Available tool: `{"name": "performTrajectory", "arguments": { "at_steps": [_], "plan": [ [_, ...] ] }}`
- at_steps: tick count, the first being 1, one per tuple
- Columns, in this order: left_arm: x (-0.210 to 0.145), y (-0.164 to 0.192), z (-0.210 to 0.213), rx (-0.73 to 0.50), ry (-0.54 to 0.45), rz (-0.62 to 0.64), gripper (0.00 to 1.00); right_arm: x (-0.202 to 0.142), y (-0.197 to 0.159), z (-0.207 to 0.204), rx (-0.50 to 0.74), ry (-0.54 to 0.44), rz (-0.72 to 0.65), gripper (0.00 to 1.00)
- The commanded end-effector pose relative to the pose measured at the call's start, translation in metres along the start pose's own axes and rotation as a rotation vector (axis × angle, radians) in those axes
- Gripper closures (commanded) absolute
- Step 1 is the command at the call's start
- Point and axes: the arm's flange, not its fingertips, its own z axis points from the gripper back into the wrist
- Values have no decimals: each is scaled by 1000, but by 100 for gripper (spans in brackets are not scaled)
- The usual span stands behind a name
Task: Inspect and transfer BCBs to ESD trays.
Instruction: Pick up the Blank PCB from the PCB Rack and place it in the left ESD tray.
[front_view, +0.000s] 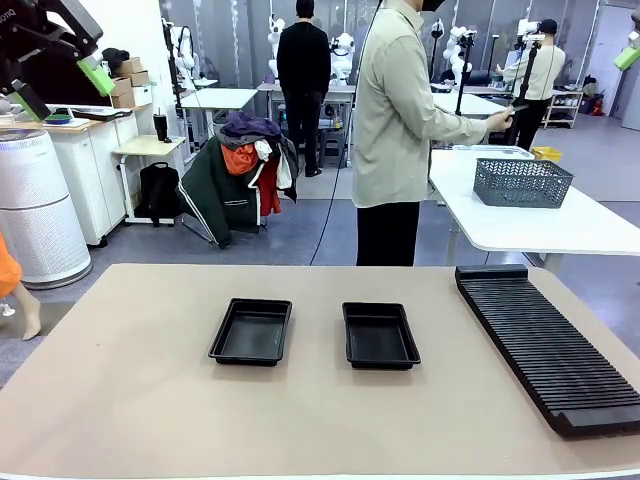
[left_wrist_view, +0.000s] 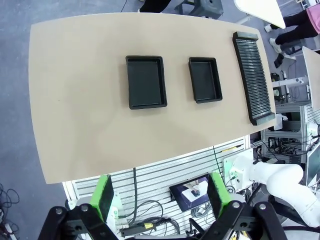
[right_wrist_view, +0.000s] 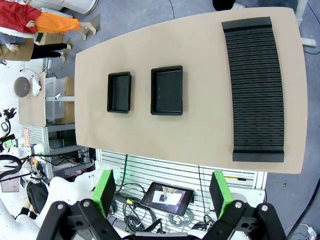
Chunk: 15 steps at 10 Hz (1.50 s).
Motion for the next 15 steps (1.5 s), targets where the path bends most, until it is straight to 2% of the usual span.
{"name": "performTrajectory", "arguments": {
  "at_steps": [1, 5, 15],
  "plan": [
    [0, -4, 4, 46, -44, 27, 0, 0, 0, 0, 0, 0, -1, 0],
    [5, -5, 10, 63, -52, 62, 0, 0, 0, 0, 0, 0, -1, 0],
    [3, -3, 9, 34, -48, 32, 0, 0, 0, 0, 0, 0, -1, 0]
  ]
}}
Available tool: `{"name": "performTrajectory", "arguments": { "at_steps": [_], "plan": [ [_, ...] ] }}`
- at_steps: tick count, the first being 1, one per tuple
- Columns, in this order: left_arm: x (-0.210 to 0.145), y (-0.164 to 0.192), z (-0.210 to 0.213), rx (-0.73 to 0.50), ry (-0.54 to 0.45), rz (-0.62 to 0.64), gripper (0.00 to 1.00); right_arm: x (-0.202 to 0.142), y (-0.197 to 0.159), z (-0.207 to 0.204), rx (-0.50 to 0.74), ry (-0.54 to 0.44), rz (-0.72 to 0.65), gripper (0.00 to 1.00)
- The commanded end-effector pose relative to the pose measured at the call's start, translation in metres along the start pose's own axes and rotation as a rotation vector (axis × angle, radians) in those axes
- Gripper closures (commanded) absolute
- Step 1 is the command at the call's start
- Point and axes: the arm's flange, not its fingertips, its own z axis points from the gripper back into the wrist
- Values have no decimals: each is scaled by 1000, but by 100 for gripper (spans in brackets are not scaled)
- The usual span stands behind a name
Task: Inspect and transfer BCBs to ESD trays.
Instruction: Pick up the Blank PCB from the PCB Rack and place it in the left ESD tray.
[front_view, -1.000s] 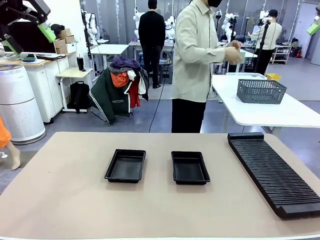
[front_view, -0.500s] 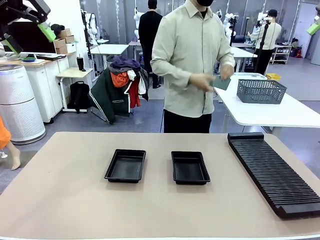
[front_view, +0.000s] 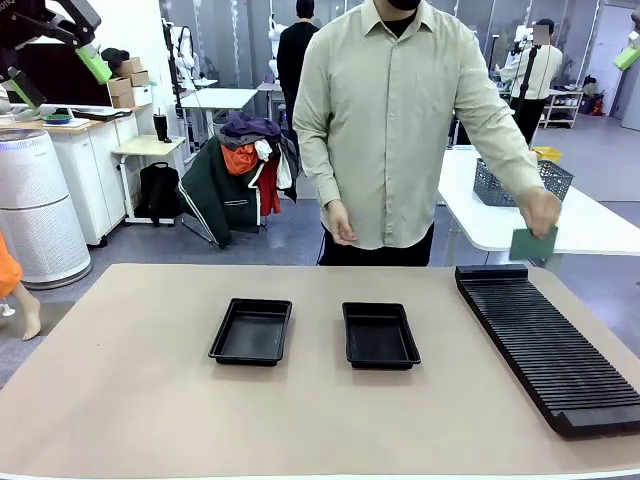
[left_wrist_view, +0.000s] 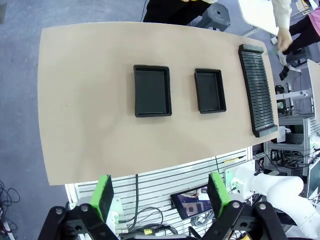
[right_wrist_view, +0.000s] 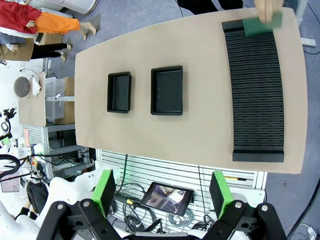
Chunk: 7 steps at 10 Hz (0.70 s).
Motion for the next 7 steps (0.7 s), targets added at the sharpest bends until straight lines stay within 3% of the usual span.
{"name": "performTrajectory", "arguments": {
  "at_steps": [1, 7],
  "plan": [
    [0, 0, 0, -2, 0, -1, 0, 0, 0, 0, 0, 0, -1, 0],
    [0, 0, 0, -2, 0, -1, 0, 0, 0, 0, 0, 0, -1, 0]
  ]
}}
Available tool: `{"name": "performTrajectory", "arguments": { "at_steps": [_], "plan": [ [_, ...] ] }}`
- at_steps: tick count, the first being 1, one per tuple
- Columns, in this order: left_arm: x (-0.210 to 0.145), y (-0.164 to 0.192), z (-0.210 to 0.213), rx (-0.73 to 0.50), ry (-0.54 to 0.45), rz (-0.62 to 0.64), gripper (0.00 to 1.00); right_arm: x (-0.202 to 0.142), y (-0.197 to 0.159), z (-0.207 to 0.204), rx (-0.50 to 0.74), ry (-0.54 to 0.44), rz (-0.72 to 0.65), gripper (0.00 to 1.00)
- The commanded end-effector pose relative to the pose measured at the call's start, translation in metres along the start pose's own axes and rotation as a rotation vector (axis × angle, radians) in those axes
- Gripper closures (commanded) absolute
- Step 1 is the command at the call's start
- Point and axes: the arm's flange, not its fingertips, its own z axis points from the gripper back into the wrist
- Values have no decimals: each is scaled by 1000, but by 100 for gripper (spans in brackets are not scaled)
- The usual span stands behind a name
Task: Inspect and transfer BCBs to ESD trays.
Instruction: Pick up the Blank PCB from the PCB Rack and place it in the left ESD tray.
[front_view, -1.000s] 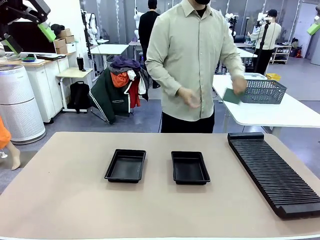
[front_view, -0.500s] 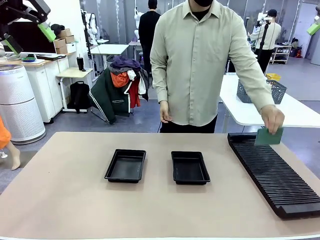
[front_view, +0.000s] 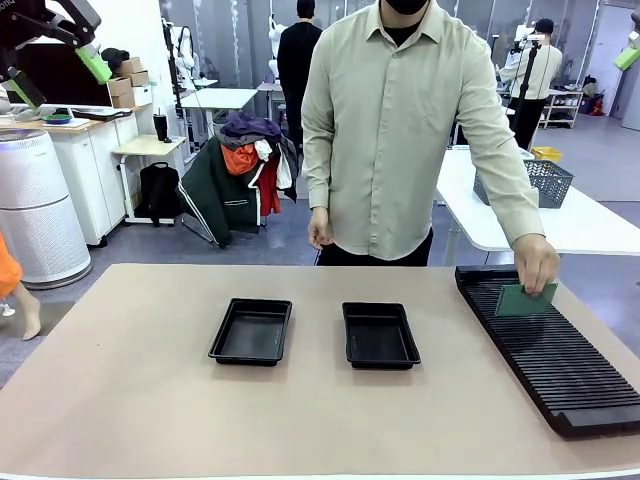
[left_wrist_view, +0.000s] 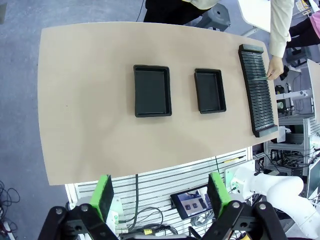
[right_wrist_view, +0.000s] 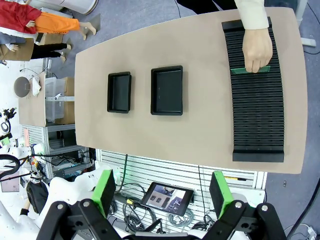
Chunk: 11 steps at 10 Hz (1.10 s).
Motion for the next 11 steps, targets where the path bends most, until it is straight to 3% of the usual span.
{"name": "performTrajectory", "arguments": {
  "at_steps": [1, 11],
  "plan": [
    [0, 0, 0, -2, 0, -1, 0, 0, 0, 0, 0, 0, -1, 0],
    [0, 0, 0, -2, 0, -1, 0, 0, 0, 0, 0, 0, -1, 0]
  ]
}}
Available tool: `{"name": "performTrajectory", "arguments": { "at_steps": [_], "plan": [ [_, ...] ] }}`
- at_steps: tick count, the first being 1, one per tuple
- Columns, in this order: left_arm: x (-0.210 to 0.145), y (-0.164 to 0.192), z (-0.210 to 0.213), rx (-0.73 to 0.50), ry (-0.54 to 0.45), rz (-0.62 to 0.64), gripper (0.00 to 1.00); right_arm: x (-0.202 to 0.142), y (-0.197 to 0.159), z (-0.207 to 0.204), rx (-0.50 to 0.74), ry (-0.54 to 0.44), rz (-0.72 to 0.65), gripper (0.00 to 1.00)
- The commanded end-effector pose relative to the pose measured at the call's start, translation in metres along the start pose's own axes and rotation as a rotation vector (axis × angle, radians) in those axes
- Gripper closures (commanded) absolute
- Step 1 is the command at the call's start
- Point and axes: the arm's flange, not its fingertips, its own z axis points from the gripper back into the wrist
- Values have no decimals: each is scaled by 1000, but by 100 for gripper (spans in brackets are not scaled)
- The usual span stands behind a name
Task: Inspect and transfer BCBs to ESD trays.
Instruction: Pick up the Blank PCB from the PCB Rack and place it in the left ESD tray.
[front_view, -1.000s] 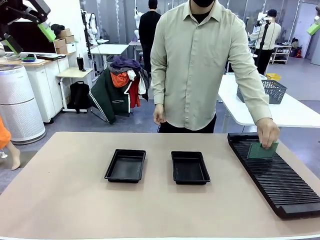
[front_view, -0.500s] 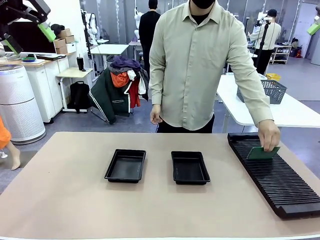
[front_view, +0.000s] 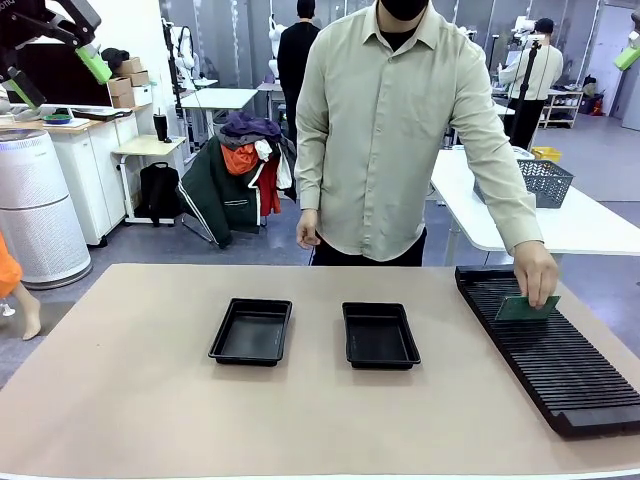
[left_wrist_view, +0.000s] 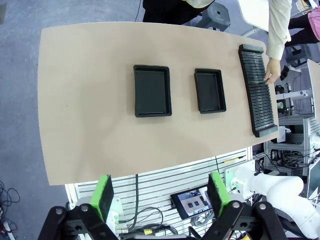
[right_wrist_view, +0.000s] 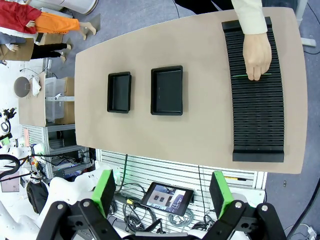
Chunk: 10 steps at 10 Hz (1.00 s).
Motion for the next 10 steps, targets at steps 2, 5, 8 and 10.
{"name": "performTrajectory", "arguments": {
  "at_steps": [2, 5, 8, 10],
  "plan": [
    [0, 0, 0, -2, 0, -1, 0, 0, 0, 0, 0, 0, -1, 0],
    [0, 0, 0, -2, 0, -1, 0, 0, 0, 0, 0, 0, -1, 0],
    [0, 0, 0, -2, 0, -1, 0, 0, 0, 0, 0, 0, -1, 0],
    [0, 0, 0, -2, 0, -1, 0, 0, 0, 0, 0, 0, -1, 0]
  ]
}}
